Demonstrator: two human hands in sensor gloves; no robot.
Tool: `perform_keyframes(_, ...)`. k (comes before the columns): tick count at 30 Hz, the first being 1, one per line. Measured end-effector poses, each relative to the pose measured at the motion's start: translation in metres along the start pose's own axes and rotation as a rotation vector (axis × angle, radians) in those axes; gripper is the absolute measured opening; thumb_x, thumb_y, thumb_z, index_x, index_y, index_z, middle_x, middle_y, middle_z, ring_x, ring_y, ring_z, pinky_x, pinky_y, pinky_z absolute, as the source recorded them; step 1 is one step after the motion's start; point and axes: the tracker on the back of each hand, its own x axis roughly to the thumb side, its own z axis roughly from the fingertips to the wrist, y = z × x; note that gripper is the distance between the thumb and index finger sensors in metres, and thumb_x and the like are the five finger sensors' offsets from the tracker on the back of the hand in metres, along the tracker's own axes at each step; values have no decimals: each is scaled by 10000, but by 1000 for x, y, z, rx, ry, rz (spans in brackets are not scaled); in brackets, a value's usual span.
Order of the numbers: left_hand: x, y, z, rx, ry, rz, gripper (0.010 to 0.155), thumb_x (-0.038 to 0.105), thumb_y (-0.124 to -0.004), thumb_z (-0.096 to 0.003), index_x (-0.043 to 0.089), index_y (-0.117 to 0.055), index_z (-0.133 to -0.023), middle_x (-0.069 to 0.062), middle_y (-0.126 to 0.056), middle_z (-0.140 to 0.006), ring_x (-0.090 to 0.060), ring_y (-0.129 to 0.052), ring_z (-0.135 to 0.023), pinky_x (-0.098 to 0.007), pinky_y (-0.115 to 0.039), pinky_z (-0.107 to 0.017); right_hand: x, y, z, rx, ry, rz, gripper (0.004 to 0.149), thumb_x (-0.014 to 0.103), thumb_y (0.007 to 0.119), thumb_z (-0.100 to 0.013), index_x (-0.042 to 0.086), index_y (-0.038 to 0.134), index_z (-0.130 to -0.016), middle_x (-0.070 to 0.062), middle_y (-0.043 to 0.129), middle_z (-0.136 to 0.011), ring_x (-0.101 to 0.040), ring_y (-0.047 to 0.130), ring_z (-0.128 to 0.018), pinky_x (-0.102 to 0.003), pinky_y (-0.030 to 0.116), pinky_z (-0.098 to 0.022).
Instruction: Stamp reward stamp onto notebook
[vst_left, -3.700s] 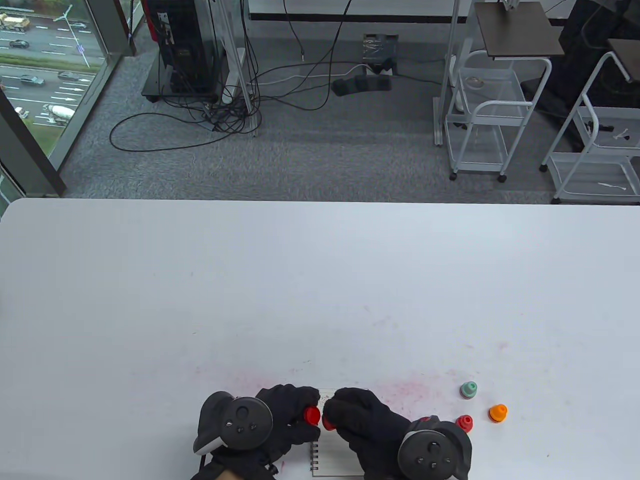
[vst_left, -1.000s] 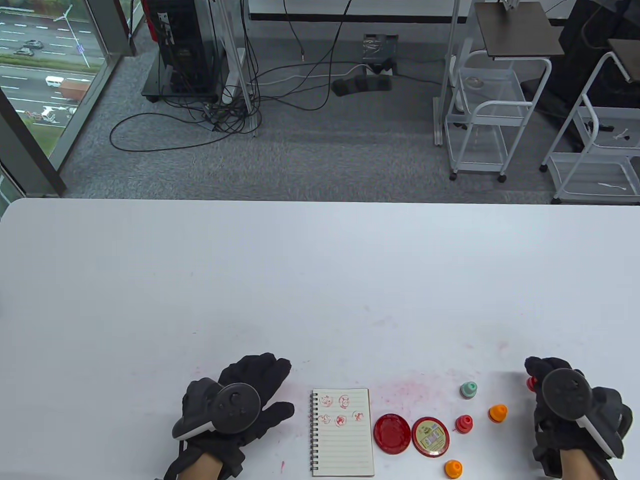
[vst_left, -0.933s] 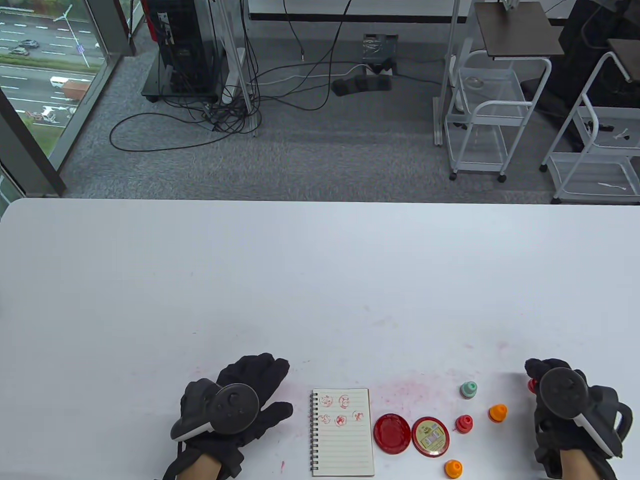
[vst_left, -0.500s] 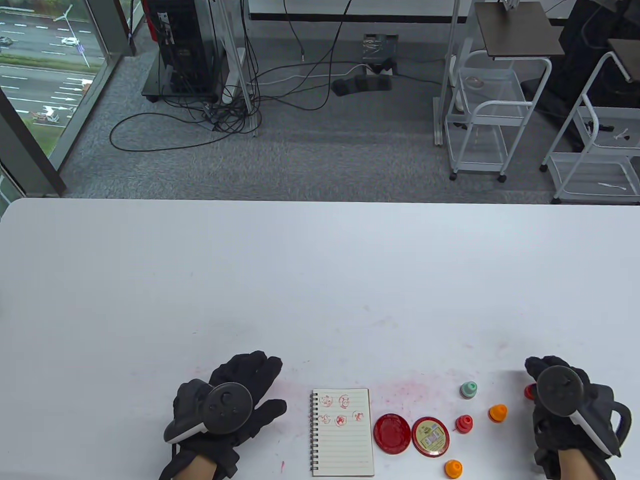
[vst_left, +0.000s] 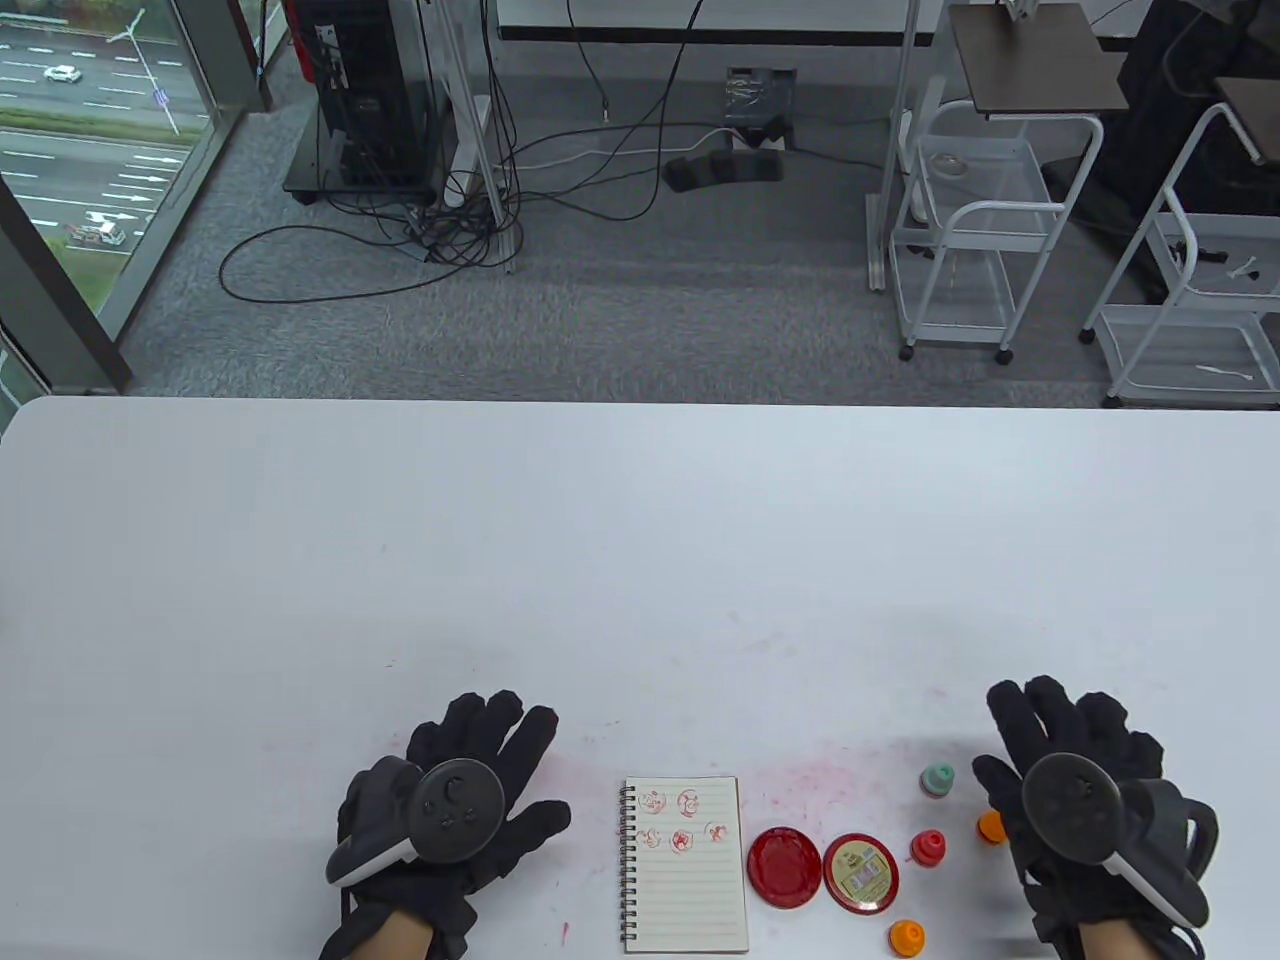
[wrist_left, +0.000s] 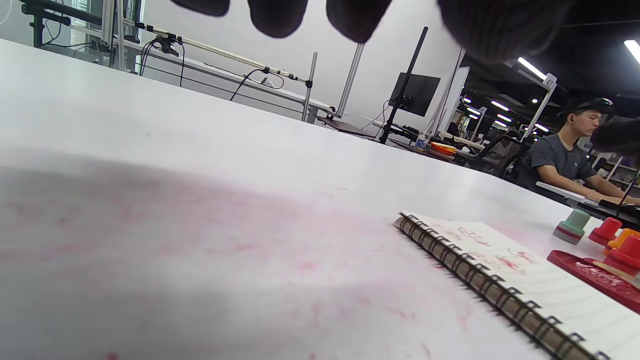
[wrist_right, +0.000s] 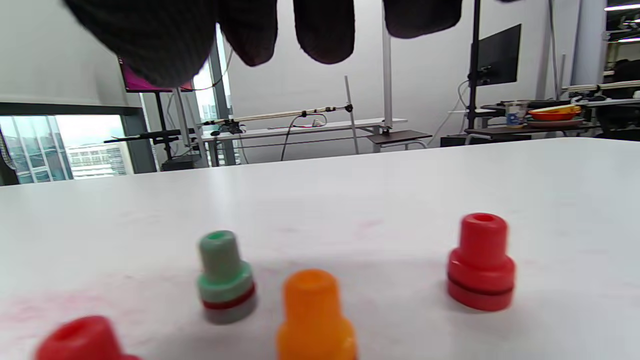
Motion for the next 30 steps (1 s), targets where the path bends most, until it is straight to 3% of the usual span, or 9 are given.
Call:
perform_keyframes(6, -6, -1, 2, 23, 59, -70, 892, 687, -601, -503, 268, -301, -1231, -222, -221, -1273, -597, -238, -1106, -822, -316, -707, 53, -5, 4, 5, -111, -36, 679, 518, 655, -509, 303, 450, -1119, -105, 381, -1240, -628, 276, -1048, -877, 313, -633)
perform_keyframes(11, -1, -2, -1, 45, 78, -193, 893, 690, -599, -498, 269, -299, -1227, -217, -222, -1269, -590, -239, -1105, -824, -310, -704, 92, -1, 1, 49, -175, -11, 706, 548, 613, -517, 308, 369, -1134, -119, 270, -1254, -638, 157, -1040, -888, 226, -618)
perform_keyframes(14, 0, -1, -1, 58, 72, -183, 889, 686, -601, -497, 271, -304, -1225, -216, -223, -1269, -586, -243, -1107, -822, -311, -706, 107, 6, -6, 64, -184, 24, 733, 574, 597, -515, 310, 310, -1136, -121, 205, -1250, -653, 107, -1018, -891, 201, -600)
perform_keyframes(19, -7, 2, 0, 80, 84, -158, 884, 681, -607, -494, 268, -322, -1222, -213, -237, -1269, -582, -257, -1106, -818, -320, -709, 108, 29, -10, 102, -200, -10, 741, 564, 612, -507, 311, 293, -1126, -118, 170, -1240, -634, 58, -1013, -887, 156, -593)
perform_keyframes(22, -12, 5, 2, 111, 90, -150, 879, 674, -613, -494, 262, -338, -1220, -213, -253, -1267, -578, -271, -1107, -812, -334, -712, 107, 31, -8, 46, -223, 2, 736, 564, 624, -497, 302, 339, -1122, -110, 238, -1240, -623, 114, -1024, -886, 194, -592)
perform_keyframes(30, -14, 5, 9, 127, 98, -138, 872, 670, -613, -493, 265, -340, -1216, -210, -243, -1264, -568, -286, -1106, -801, -350, -718, 99, 40, -6, 120, -185, -11, 742, 567, 618, -501, 303, 313, -1124, -111, 191, -1238, -618, 78, -1017, -885, 171, -591)
